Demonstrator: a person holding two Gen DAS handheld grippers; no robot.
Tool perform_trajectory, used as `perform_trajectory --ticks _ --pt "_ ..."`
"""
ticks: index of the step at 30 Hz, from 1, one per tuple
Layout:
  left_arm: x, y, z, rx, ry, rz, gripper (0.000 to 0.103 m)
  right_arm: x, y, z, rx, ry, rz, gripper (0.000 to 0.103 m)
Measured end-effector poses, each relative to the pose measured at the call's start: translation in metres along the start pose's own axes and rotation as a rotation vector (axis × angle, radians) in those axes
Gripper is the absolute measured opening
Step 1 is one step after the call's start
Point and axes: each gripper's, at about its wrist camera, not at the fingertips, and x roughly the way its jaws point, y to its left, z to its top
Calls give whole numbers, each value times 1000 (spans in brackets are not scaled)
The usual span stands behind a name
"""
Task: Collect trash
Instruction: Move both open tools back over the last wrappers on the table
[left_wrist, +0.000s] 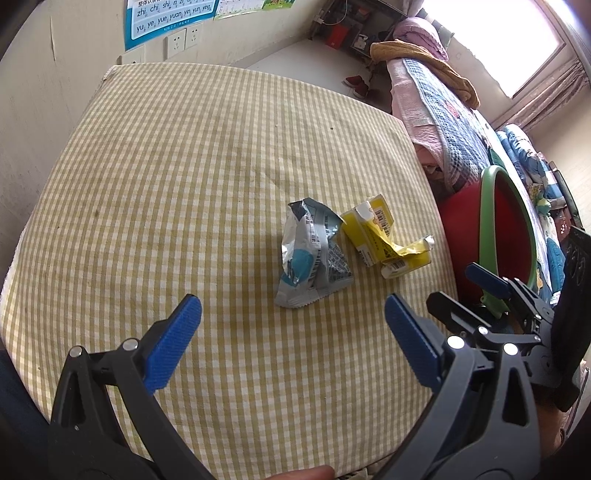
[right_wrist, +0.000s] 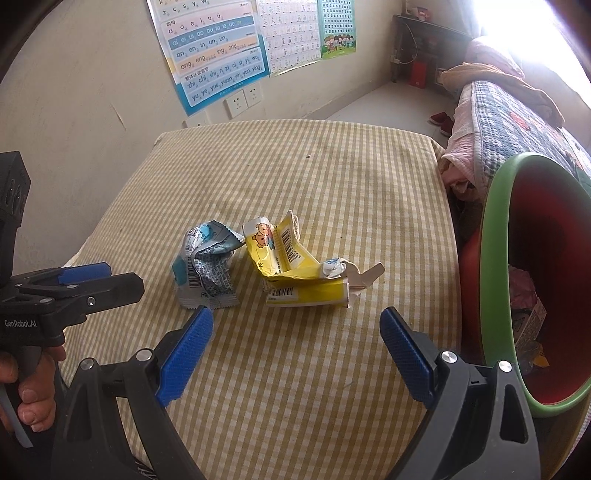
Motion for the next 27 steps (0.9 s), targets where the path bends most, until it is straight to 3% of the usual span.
perform_trajectory --ticks 27 --pt "26 -2 3 -13 49 7 97 15 -1 -2 -27 21 -13 89"
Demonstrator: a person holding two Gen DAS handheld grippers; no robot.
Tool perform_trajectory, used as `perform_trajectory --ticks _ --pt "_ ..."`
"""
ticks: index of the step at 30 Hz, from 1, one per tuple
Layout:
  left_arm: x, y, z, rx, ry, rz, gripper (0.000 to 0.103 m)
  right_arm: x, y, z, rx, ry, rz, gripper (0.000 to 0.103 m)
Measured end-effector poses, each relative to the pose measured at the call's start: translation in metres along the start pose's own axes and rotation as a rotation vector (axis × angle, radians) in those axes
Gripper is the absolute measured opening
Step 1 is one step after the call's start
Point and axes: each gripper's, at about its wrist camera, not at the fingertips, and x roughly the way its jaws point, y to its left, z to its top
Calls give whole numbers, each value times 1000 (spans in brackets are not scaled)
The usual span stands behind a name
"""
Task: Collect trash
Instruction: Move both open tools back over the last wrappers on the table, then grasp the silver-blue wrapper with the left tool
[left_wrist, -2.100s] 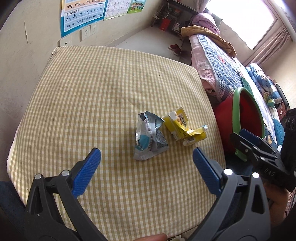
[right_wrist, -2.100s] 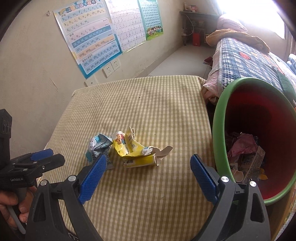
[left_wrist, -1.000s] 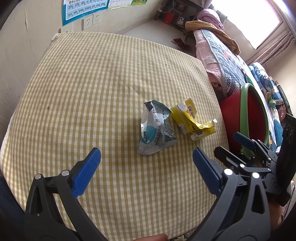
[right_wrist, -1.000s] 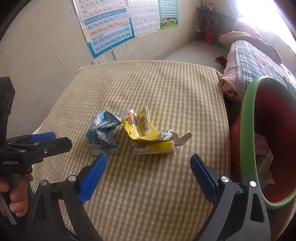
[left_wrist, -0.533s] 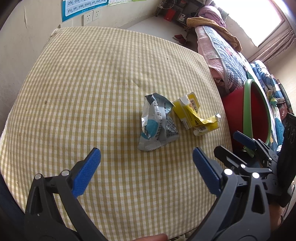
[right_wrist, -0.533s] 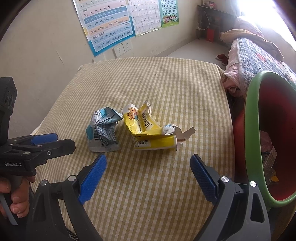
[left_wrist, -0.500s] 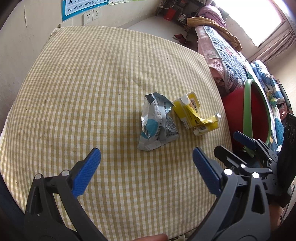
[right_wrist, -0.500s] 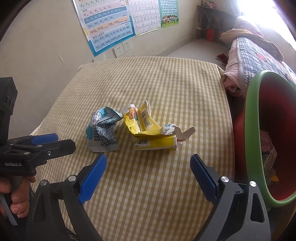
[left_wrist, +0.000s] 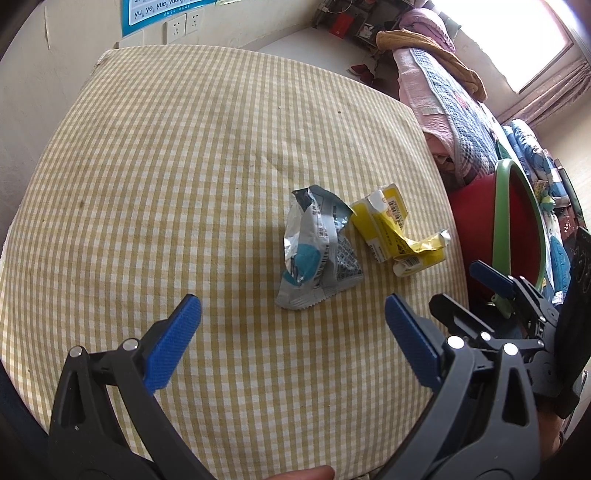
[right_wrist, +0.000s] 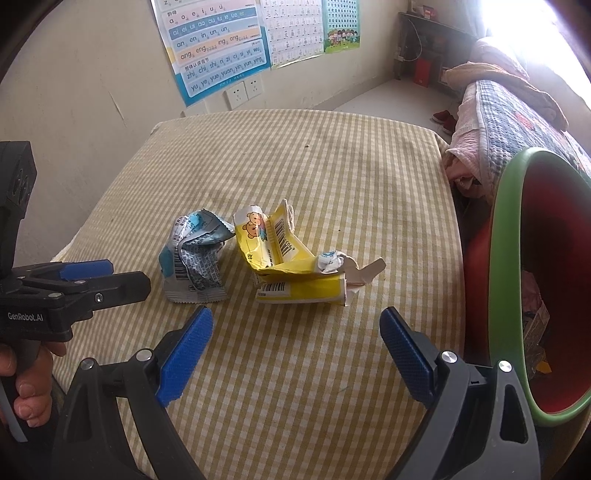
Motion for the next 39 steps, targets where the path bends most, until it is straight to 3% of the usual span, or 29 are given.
perform_trajectory --ticks 12,23,27,32,39 --pt "17 2 14 -6 8 -6 97 16 3 11 -119 6 -71 89" --pt "36 -1 26 11 26 -27 94 36 13 21 -192 17 -45 88" --pt "44 -1 30 7 44 -38 81 42 15 22 -204 23 -40 88" --pt "46 -3 33 13 40 -44 75 48 11 24 -181 30 -26 89" --pt "55 -12 40 21 42 -48 55 50 8 30 -168 23 -21 89"
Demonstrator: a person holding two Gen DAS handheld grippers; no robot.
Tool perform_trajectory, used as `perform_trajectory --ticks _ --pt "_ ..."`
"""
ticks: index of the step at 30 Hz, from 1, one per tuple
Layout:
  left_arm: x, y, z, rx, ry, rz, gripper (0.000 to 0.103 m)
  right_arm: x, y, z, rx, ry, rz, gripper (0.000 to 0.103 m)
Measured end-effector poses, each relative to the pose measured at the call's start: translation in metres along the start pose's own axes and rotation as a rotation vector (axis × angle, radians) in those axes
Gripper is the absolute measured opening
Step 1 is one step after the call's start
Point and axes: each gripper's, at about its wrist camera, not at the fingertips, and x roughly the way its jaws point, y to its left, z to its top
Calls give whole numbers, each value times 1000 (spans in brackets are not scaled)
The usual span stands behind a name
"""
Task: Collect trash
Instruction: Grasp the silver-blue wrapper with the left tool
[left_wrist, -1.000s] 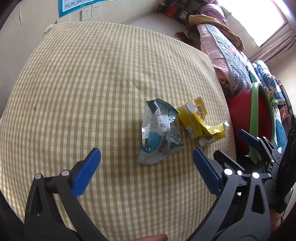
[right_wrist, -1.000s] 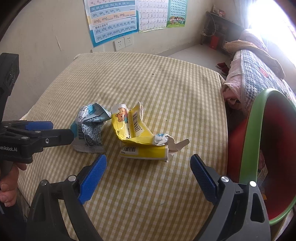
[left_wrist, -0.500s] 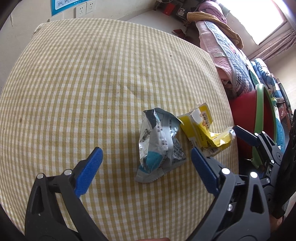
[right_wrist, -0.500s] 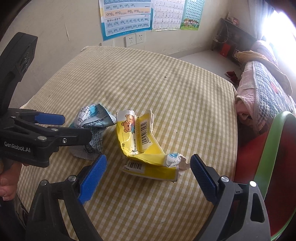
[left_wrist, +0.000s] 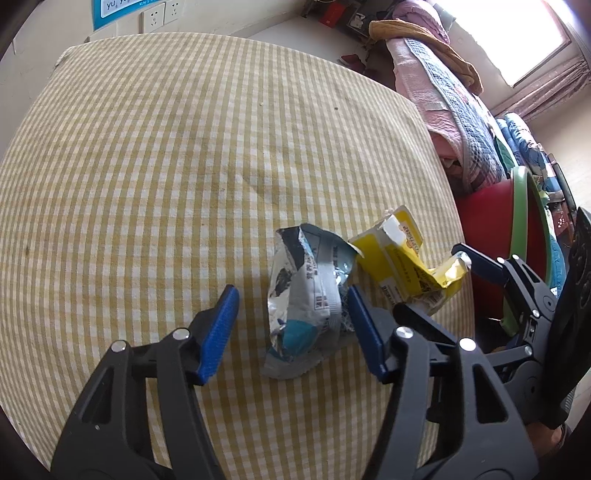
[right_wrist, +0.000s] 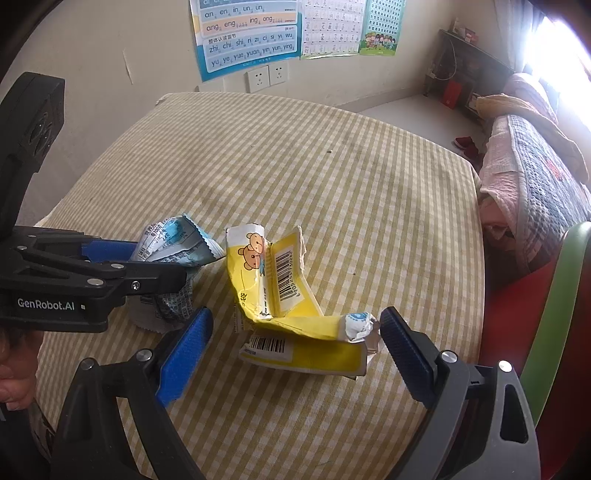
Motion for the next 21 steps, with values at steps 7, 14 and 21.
perform_trajectory --ticks 7,14,21 --pt "1 0 1 3 9 -19 42 3 -2 3 0 -5 -2 89" --pt "5 -1 -4 -2 17 -50 35 6 -2 3 -2 -5 -10 89" --pt "9 -3 -3 -3 26 -66 32 8 -4 2 -10 -8 -20 88"
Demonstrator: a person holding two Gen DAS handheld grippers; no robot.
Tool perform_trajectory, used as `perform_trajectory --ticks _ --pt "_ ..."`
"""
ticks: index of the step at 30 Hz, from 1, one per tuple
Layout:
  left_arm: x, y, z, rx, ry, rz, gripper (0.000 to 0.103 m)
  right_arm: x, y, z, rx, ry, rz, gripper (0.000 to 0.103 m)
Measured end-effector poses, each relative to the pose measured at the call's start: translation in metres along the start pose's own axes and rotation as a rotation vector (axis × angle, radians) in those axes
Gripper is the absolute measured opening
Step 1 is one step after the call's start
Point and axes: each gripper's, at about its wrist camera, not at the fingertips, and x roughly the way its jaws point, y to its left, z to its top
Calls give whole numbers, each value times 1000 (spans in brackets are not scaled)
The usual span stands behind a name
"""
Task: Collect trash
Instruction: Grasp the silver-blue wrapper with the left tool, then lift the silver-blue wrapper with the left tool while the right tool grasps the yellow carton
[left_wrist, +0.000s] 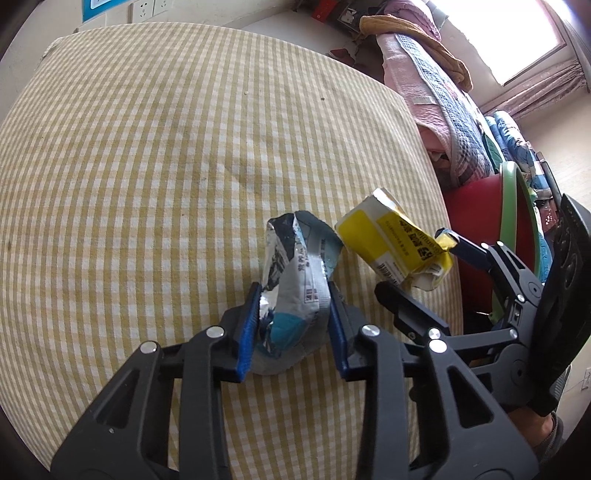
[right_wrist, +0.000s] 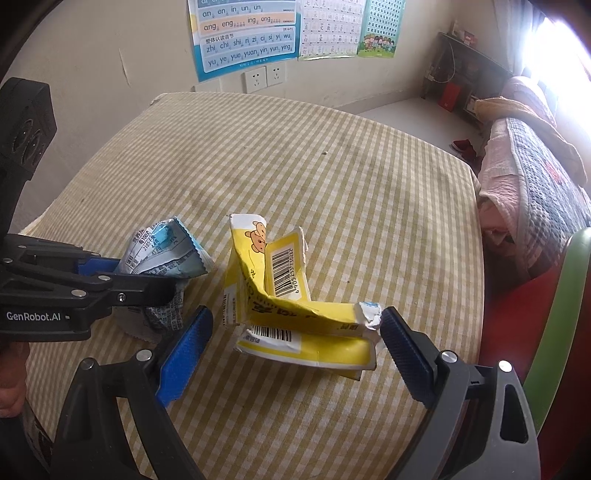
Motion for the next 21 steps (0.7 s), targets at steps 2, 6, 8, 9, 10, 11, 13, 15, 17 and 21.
perform_trajectory --ticks 2,6,8,9,10,11,13,15,17,21 --pt "1 0 1 -5 4 -2 33 -1 1 0 -7 -4 -8 87" --pt "-2 4 4 -8 8 4 33 -4 2 0 -23 -14 -24 87" --pt "-4 7 3 -8 9 2 33 -2 3 0 -26 -8 -21 87" --pt "-5 8 2 -8 9 1 33 -1 2 0 -29 -4 -19 87" --pt "-5 9 2 -8 9 1 33 1 3 0 -34 -1 -18 87" --pt "-5 9 1 -9 9 0 33 2 3 0 -38 1 -19 87" --pt "-6 9 1 -12 9 -3 33 5 4 0 -42 3 -14 86" --pt "-6 9 1 -11 10 -3 33 9 5 -1 -48 16 -5 78" --pt "-7 8 1 -13 9 -3 33 10 7 -3 -47 21 27 70" --pt "-4 2 1 -5 8 6 37 12 10 -4 -42 25 39 67"
